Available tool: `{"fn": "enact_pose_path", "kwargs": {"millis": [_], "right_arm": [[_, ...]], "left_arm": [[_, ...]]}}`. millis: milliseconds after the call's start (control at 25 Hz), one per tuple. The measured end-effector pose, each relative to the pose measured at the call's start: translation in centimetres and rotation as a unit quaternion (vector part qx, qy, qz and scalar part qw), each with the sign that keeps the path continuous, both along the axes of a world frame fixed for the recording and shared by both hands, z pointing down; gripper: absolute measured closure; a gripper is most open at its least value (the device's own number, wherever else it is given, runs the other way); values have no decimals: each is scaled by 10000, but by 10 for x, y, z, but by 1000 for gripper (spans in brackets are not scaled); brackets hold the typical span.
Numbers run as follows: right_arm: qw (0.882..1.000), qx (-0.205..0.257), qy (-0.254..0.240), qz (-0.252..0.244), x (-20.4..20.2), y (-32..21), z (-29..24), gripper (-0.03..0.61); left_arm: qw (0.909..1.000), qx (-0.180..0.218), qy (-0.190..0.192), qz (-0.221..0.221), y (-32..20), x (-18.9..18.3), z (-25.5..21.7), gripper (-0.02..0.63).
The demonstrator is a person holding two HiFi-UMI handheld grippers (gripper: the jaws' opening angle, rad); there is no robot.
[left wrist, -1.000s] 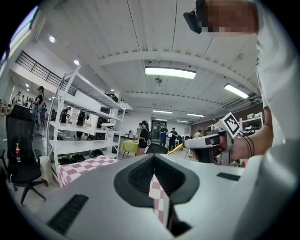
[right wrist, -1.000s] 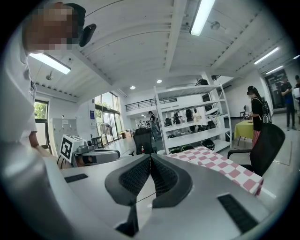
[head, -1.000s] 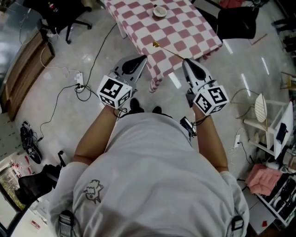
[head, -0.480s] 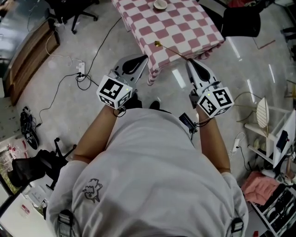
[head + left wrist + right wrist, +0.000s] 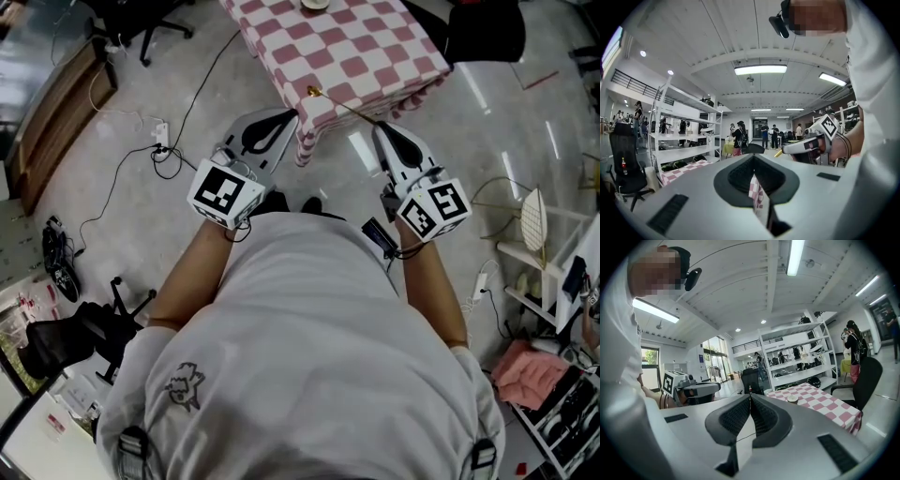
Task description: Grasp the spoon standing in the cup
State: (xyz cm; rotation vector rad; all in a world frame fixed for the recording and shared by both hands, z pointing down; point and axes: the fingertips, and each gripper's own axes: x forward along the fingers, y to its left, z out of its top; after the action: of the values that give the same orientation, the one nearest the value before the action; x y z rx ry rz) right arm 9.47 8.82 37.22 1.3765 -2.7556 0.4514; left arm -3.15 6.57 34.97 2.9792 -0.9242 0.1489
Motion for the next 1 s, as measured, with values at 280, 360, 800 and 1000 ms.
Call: {"fn": "enact_pose_path", "kwargs": {"millis": [280, 360, 800, 1000], "right_arm": [[10000, 69, 1, -42, 1, -2, -4, 546], [9999, 68, 20, -73, 1, -1, -4, 546], [9999, 112, 66, -95, 8, 2, -6, 546], [9999, 120, 45, -76, 12, 1, -5, 546]], "left_arm": [[9999, -71, 102, -83, -5, -2, -4, 600], [9999, -72, 98, -110, -5, -4, -3, 600], [9998, -83, 98, -121, 1, 4, -1, 600], [9998, -92, 108, -132, 0, 5, -1, 600]]}}
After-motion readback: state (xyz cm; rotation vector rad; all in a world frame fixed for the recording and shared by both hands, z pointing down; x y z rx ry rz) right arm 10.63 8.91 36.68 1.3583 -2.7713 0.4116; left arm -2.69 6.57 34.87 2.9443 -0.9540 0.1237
